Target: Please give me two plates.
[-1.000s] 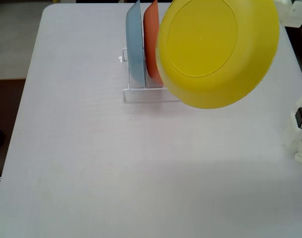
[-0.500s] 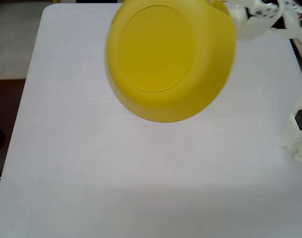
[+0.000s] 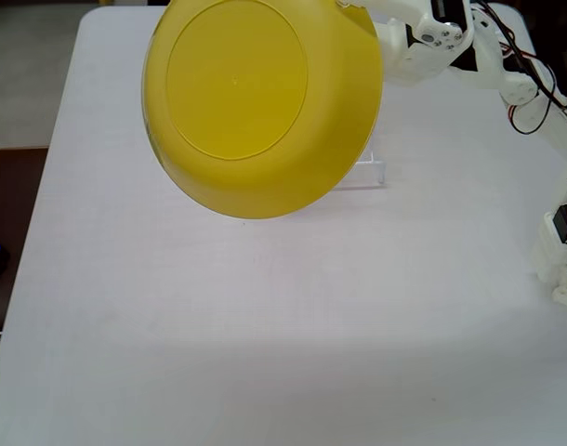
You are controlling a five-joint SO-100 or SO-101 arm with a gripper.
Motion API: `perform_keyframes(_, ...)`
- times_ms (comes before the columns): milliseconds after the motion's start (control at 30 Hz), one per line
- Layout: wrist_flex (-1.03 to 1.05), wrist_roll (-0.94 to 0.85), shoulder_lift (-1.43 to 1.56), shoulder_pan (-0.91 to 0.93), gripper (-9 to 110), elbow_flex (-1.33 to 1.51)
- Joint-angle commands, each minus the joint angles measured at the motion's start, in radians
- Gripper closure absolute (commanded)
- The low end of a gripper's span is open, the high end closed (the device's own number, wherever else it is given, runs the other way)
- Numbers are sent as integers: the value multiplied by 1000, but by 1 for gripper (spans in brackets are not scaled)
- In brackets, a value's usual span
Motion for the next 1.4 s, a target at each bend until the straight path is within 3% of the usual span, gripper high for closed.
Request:
perform_keyframes(0,-41,-2,14,5,102,-17)
perform_keyframes(1367,-43,9,12,20,102,-9)
